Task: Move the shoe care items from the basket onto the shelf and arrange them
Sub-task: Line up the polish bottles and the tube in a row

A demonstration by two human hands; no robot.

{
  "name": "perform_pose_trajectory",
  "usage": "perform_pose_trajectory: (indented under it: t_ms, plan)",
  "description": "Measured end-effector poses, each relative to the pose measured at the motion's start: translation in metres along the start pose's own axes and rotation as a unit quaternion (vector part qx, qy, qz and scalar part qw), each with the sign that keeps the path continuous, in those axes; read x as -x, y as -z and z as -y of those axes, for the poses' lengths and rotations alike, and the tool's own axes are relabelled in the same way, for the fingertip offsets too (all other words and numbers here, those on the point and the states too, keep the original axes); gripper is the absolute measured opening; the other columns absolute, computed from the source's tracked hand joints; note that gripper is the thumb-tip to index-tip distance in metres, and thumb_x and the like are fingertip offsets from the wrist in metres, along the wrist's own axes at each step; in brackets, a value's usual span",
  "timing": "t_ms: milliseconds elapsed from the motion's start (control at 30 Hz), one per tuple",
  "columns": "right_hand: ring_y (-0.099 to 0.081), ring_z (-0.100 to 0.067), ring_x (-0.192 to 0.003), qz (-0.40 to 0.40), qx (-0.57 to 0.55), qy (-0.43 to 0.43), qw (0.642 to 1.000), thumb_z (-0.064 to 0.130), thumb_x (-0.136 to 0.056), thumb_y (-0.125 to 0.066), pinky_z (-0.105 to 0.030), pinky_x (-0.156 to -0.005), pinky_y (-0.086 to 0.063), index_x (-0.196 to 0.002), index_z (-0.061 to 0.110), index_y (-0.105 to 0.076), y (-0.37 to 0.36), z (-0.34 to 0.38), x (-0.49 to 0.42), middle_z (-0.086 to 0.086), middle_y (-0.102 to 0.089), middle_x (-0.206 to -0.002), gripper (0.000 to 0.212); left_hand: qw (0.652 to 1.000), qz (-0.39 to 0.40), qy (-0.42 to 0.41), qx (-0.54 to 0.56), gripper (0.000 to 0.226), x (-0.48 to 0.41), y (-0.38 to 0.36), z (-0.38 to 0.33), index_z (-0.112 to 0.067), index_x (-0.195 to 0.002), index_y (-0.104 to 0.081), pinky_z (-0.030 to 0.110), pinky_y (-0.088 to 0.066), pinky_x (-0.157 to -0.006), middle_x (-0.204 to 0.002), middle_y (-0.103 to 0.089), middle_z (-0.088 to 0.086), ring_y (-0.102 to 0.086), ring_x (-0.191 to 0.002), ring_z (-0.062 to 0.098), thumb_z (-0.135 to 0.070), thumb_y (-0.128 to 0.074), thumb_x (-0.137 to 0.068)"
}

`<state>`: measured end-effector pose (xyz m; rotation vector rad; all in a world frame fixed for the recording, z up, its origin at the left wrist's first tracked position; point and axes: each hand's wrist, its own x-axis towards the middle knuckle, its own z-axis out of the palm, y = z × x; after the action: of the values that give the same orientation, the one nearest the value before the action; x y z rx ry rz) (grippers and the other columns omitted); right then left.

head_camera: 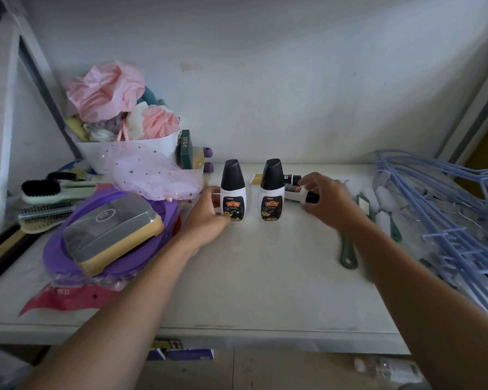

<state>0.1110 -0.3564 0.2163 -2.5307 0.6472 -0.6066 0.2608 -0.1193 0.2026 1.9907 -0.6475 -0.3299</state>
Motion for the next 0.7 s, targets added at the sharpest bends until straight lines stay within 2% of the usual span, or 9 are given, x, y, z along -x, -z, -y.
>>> perform_pose_trajectory:
  t_ms: [67,133,233,300,433,533,600,700]
  plan:
    - [-0.049,-0.03,-0.115,-0.029,0.075,-0.046,0.996,0.02,-0.084,-0.07,-0.039,-0.09,-0.04,-0.123,0.024,-0.057,0.008,-0.011,0.001,-0.003,-0.061,-0.119,0.042,1.0,-0.01,-0.004,-0.011,0.06,0.002,0.001,-0.001,-0.029,-0.133,-0.044,0.024,-0.041,-0.089,-0.122,-0.06,-0.009,-0.056,-0.112,0.01,-0.009,-0.072,-0.084]
    - [-0.043,-0.032,-0.122,-0.011,0.154,-0.106,0.982,0.029,-0.086,-0.065,-0.046,-0.097,-0.036,-0.13,0.024,-0.051,0.013,-0.02,0.005,-0.005,-0.056,-0.126,0.046,1.0,-0.015,-0.012,-0.022,0.064,0.005,0.001,-0.001,-0.026,-0.137,-0.043,0.025,-0.043,-0.092,-0.126,-0.057,-0.007,-0.056,-0.117,0.012,-0.012,-0.074,-0.083]
    - [-0.043,-0.037,-0.125,0.016,0.236,-0.139,0.962,0.045,-0.083,-0.063,-0.051,-0.103,-0.034,-0.136,0.024,-0.045,0.018,-0.029,0.009,-0.01,-0.052,-0.132,0.06,0.999,-0.028,-0.026,-0.031,0.077,0.013,0.004,-0.003,-0.022,-0.14,-0.041,0.04,-0.045,-0.106,-0.131,-0.054,-0.004,-0.052,-0.123,0.013,-0.025,-0.079,-0.073]
    - [-0.043,-0.038,-0.127,0.035,0.25,-0.137,0.958,0.054,-0.082,-0.06,-0.053,-0.105,-0.034,-0.141,0.025,-0.04,0.018,-0.036,0.01,-0.01,-0.05,-0.137,0.069,0.999,-0.03,-0.025,-0.035,0.083,0.019,0.007,-0.004,-0.02,-0.141,-0.039,0.044,-0.045,-0.107,-0.135,-0.053,-0.001,-0.05,-0.127,0.013,-0.033,-0.073,-0.066]
    - [-0.036,-0.041,-0.134,0.084,0.252,-0.147,0.953,0.068,-0.08,-0.049,-0.056,-0.108,-0.033,-0.148,0.035,-0.032,0.02,-0.047,0.012,-0.008,-0.042,-0.147,0.078,0.998,-0.02,-0.017,-0.065,0.076,0.041,0.008,-0.005,-0.016,-0.141,-0.037,0.044,-0.043,-0.109,-0.138,-0.048,0.001,-0.044,-0.131,0.013,-0.015,-0.07,-0.073]
    - [-0.026,-0.044,-0.14,0.123,0.259,-0.15,0.946,0.071,-0.081,-0.041,-0.063,-0.108,-0.031,-0.149,0.041,-0.025,0.021,-0.047,0.012,-0.005,-0.032,-0.154,0.076,0.995,0.008,-0.018,-0.1,0.078,0.061,0.008,-0.002,-0.015,-0.145,-0.031,0.041,-0.039,-0.113,-0.144,-0.041,0.002,-0.038,-0.138,0.014,-0.006,-0.071,-0.078]
    - [-0.018,-0.045,-0.144,0.133,0.253,-0.155,0.946,0.069,-0.083,-0.038,-0.067,-0.109,-0.027,-0.15,0.042,-0.021,0.019,-0.046,0.014,-0.003,-0.024,-0.158,0.075,0.989,0.031,-0.035,-0.139,0.081,0.074,0.007,-0.001,-0.016,-0.147,-0.026,0.035,-0.035,-0.115,-0.149,-0.036,0.002,-0.033,-0.141,0.014,-0.009,-0.071,-0.08]
    - [-0.01,-0.043,-0.147,0.138,0.24,-0.164,0.947,0.066,-0.085,-0.038,-0.066,-0.111,-0.025,-0.152,0.042,-0.018,0.018,-0.043,0.02,0.0,-0.016,-0.162,0.074,0.973,0.045,-0.078,-0.211,0.081,0.09,0.007,-0.004,-0.019,-0.149,-0.018,0.021,-0.025,-0.106,-0.151,-0.027,-0.001,-0.026,-0.142,0.015,-0.016,-0.068,-0.085]
